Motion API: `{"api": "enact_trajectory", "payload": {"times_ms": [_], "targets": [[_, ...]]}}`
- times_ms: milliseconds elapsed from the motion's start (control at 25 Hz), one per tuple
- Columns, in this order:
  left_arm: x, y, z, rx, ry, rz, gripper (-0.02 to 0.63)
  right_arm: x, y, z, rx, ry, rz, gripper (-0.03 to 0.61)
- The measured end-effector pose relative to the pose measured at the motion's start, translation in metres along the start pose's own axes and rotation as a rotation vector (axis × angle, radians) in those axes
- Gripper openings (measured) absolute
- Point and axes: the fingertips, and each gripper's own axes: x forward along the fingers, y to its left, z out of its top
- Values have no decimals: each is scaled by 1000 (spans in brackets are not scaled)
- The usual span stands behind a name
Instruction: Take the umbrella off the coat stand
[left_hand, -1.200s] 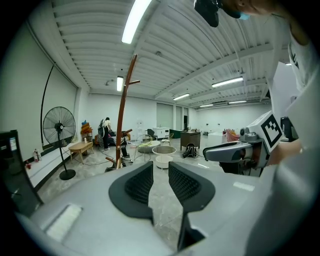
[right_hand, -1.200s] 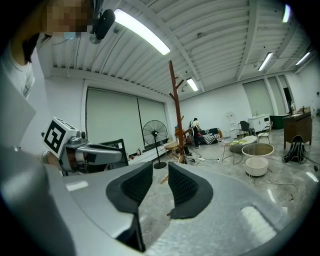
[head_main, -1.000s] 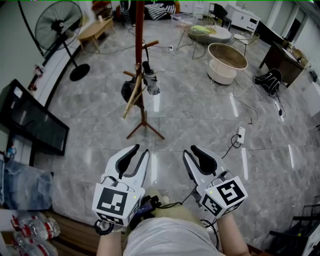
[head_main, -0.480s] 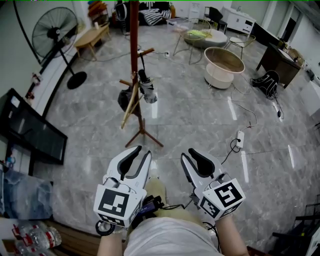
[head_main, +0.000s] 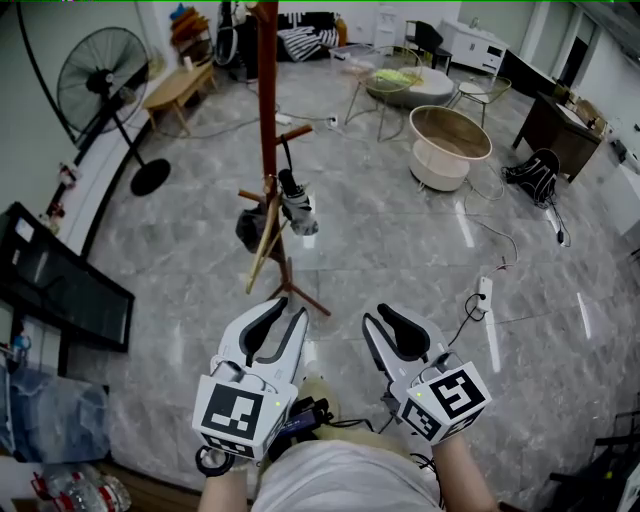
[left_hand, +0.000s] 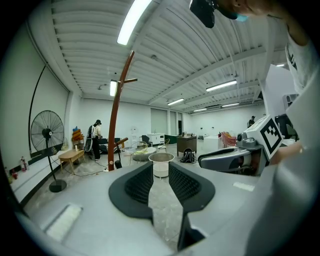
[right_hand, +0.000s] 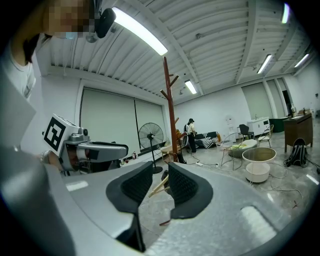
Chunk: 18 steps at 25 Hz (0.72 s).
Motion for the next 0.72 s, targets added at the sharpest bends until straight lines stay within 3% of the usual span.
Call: {"api": "enact_trajectory", "payload": {"times_ms": [720], "targets": [[96, 90, 16, -42, 35, -46, 97, 113, -49, 34, -5, 32, -33, 94]]}}
